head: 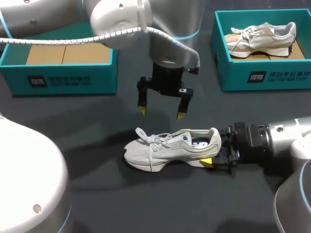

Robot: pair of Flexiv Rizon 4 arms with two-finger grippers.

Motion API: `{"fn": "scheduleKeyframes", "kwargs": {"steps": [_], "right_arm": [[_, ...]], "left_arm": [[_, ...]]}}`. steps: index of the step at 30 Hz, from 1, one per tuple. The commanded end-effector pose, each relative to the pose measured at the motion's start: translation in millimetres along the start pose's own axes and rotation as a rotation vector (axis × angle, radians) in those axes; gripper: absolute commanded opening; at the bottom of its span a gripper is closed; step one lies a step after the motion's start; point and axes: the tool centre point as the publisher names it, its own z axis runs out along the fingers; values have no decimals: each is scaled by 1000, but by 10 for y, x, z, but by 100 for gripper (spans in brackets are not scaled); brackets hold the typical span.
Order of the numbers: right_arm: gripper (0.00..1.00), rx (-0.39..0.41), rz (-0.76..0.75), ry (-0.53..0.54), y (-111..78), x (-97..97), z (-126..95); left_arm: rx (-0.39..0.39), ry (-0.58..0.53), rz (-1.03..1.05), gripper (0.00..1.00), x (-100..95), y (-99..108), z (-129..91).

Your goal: Take the shoe out of the shoebox, open the shoe tongue, remove and reinsert the insole, then place the shoe into the shoebox

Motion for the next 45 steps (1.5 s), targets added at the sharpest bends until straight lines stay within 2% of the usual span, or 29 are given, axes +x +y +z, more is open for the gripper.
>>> {"fn": "scheduleKeyframes", "kwargs": {"steps": [1,8,15,22,33,45], "right_arm": [[0,4,1,0,5,-5,14],[0,4,1,0,5,-5,14],[0,4,1,0,5,-5,14],[0,4,1,0,5,-5,14],[0,4,1,0,5,-5,14],[0,4,1,0,5,-5,14]], "left_arm": [[-32,-41,4,100,240,-101,135],[-76,-72,4,100,439,-120,261],[-103,-104,-5,100,549,-64,334],[-97,-144,-40,100,575,-7,456],[-134,-209,-74,100,649,-30,724],[-176,-291,-104,100,630,-18,839]]}}
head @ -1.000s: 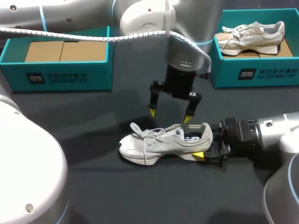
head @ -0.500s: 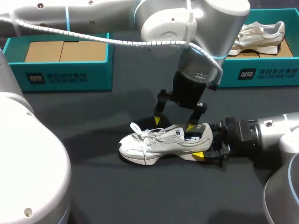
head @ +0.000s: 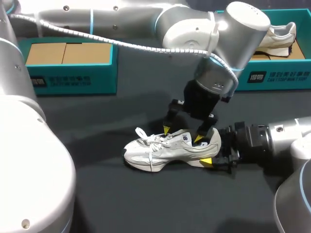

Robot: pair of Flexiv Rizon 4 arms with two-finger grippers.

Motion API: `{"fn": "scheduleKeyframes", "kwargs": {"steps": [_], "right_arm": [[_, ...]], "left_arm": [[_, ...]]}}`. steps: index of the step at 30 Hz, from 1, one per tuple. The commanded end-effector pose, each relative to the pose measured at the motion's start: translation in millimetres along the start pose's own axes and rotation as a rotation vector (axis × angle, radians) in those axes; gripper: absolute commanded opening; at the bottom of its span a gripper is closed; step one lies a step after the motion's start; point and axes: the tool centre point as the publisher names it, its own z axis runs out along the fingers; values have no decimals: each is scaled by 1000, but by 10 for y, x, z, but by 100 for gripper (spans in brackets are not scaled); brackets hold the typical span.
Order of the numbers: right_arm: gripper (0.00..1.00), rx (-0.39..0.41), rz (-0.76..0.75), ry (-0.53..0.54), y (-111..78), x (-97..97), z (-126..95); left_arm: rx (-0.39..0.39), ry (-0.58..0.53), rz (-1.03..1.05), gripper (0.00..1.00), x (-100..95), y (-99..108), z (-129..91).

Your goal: Take the shoe out of the shoebox, open the shoe tongue, remove and reinsert the insole, then place the shoe into the shoebox

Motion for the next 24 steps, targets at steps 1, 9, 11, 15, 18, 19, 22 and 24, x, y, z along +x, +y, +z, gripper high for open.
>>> {"fn": "scheduleKeyframes", "kwargs": {"steps": [1,9,11,15,18,19,22,24], "right_arm": [[0,4,1,0,4,-5,12],[0,4,1,0,4,-5,12],[0,4,1,0,4,-5,12],[0,4,1,0,4,-5,12],[0,4,1,0,4,-5,12],[0,4,1,0,4,-5,12],[0,4,1,0,4,-5,12],[0,4,1,0,4,-5,12]], "left_arm": [[-21,-36,-12,100,20,-18,11],[-39,-47,-26,98,-115,-6,54],[-40,-47,-27,94,-145,12,62],[-29,-47,-23,86,-190,56,69],[-19,-39,-22,77,-213,78,64],[-5,-30,-23,77,-221,86,60],[13,-13,-20,71,-240,101,43],[20,-6,-16,65,-248,109,30]]}}
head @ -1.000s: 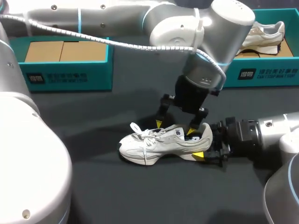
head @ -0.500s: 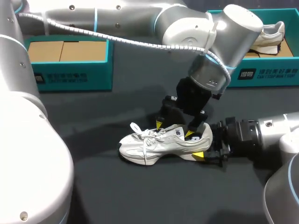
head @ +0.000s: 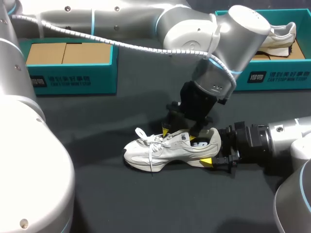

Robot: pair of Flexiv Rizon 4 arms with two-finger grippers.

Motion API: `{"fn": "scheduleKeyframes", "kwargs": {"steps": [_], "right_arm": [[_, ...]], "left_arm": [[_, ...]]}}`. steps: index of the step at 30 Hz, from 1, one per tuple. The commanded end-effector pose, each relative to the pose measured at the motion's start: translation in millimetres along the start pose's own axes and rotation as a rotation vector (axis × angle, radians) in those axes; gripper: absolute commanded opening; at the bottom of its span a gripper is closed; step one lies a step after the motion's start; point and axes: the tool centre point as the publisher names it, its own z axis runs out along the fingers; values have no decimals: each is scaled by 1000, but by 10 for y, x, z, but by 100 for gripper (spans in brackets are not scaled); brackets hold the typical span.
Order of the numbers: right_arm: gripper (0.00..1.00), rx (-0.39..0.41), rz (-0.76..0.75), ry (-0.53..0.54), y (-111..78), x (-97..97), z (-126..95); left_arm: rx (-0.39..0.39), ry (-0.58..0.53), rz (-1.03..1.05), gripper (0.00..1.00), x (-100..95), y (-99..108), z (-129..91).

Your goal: Take the shoe out of the shoebox, open the shoe tongue, remove and reinsert the insole, then place the shoe into the shoebox

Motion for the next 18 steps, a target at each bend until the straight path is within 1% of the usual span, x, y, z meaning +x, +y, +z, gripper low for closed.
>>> {"fn": "scheduleKeyframes", "kwargs": {"steps": [1,4,6,9,12,13,14,16,17,18], "right_arm": [[0,4,1,0,2,-5,12],[0,4,1,0,2,-5,12],[0,4,1,0,2,-5,12],[0,4,1,0,2,-5,12],[0,4,1,0,2,-5,12],[0,4,1,0,2,-5,12],[0,4,1,0,2,-5,12],[0,4,1,0,2,-5,12],[0,4,1,0,2,-5,12],[0,4,1,0,2,-5,12]], "left_arm": [[22,33,2,62,-114,58,-19],[34,43,2,47,-129,66,-34],[37,49,2,42,-142,71,-46],[47,58,0,37,-163,84,-65],[61,71,-7,29,-191,102,-78],[62,78,-8,25,-199,105,-79],[63,83,-11,22,-205,106,-79],[71,90,-23,13,-214,104,-71],[72,96,-25,5,-225,104,-67],[77,104,-29,0,-240,105,-65]]}}
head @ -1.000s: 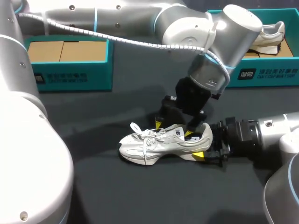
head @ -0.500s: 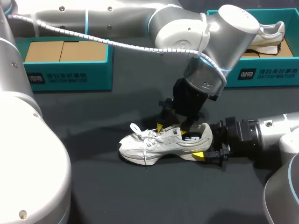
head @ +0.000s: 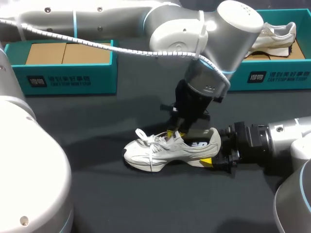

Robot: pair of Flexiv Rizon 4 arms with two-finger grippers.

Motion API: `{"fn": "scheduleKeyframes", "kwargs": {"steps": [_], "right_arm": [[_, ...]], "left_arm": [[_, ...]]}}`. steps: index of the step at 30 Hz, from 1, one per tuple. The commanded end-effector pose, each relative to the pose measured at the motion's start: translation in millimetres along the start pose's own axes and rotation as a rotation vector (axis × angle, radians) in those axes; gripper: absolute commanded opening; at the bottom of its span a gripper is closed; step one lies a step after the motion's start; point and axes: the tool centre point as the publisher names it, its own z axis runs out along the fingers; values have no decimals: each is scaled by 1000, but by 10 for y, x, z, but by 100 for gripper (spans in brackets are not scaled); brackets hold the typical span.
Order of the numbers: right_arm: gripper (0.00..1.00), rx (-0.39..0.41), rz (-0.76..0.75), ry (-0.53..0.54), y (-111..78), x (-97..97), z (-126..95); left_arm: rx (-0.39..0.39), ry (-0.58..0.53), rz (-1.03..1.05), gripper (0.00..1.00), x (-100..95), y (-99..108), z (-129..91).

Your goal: Take the shoe out of the shoebox, open the shoe tongue, remove and reinsert the insole, then place the shoe into the shoebox

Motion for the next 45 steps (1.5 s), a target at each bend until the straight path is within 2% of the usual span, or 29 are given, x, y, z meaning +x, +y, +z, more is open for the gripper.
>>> {"fn": "scheduleKeyframes", "kwargs": {"steps": [1,17,33,45], "right_arm": [[0,4,1,0,0,-4,11],[0,4,1,0,0,-4,11],[0,4,1,0,0,-4,11],[0,4,1,0,0,-4,11]], "left_arm": [[16,45,-12,0,-127,33,16],[38,277,-66,0,-507,-15,-9],[31,315,-79,0,-703,-89,169],[27,264,-68,0,-786,-102,312]]}}
